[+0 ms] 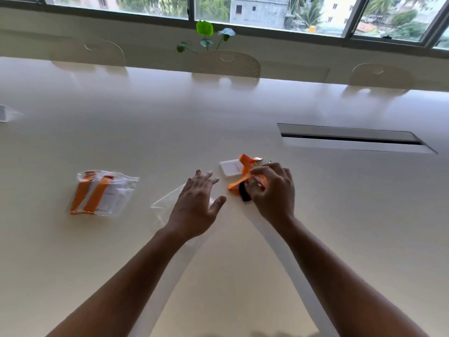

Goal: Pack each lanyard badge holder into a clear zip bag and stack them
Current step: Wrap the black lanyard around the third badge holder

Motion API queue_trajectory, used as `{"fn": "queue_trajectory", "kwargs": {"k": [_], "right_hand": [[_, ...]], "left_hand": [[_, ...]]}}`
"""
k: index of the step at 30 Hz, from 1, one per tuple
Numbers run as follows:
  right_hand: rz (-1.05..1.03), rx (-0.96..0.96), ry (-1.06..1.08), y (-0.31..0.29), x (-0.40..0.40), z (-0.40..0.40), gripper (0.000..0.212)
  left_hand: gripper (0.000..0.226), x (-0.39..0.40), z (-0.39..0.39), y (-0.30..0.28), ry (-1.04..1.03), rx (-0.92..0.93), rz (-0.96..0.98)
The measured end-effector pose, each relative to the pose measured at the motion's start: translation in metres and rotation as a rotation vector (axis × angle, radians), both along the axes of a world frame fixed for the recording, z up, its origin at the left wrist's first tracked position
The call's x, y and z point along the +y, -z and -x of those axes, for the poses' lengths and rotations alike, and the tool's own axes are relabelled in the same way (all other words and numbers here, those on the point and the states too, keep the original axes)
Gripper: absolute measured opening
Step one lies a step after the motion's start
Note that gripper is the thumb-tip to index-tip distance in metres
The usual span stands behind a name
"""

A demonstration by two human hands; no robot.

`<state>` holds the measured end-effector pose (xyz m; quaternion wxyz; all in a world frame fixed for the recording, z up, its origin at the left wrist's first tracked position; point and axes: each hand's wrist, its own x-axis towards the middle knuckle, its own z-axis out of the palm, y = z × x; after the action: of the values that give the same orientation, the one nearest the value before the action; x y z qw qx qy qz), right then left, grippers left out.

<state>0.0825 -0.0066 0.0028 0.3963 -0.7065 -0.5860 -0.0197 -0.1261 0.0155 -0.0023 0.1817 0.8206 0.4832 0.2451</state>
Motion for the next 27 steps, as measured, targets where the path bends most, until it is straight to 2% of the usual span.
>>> {"fn": "queue_trajectory", "kwargs": {"k": [2,5,7,10,14,17,21,24,27], "right_hand": [[0.048,0.043,0.089,-0.001,0.005,-0.032,0.023],[0.246,0.095,0.139,0.004,0.016,-0.072,0.033],[0.378,0.087,0.108,0.009,0.019,-0.090,0.042],[0.532,-0.026,-0.018,0.014,0.018,-0.105,0.063],[0.574,-0.131,-0.105,0.017,0.014,-0.115,0.080],[0.580,-0.153,-0.167,0.019,0.010,-0.122,0.073],[0.633,-0.036,-0.225,0.015,0.007,-0.139,0.055],[0.596,0.017,-0.155,0.011,-0.001,-0.150,0.048],[0.560,-0.026,-0.074,0.009,-0.014,-0.155,0.047]], "left_hand": [[0.056,-0.005,-0.029,0.000,0.010,0.005,-0.007],[0.057,-0.013,-0.068,0.004,0.031,0.000,-0.017],[0.057,-0.019,-0.091,0.008,0.020,0.000,-0.018],[0.059,-0.025,-0.112,0.020,-0.018,0.051,-0.009],[0.061,-0.026,-0.120,0.028,-0.084,0.161,-0.040],[0.061,-0.029,-0.120,0.028,-0.115,0.179,-0.042],[0.061,-0.031,-0.119,0.028,-0.151,0.179,-0.038],[0.062,-0.033,-0.119,0.028,-0.174,0.180,-0.048],[0.065,-0.033,-0.120,0.030,-0.183,0.180,-0.052]]}}
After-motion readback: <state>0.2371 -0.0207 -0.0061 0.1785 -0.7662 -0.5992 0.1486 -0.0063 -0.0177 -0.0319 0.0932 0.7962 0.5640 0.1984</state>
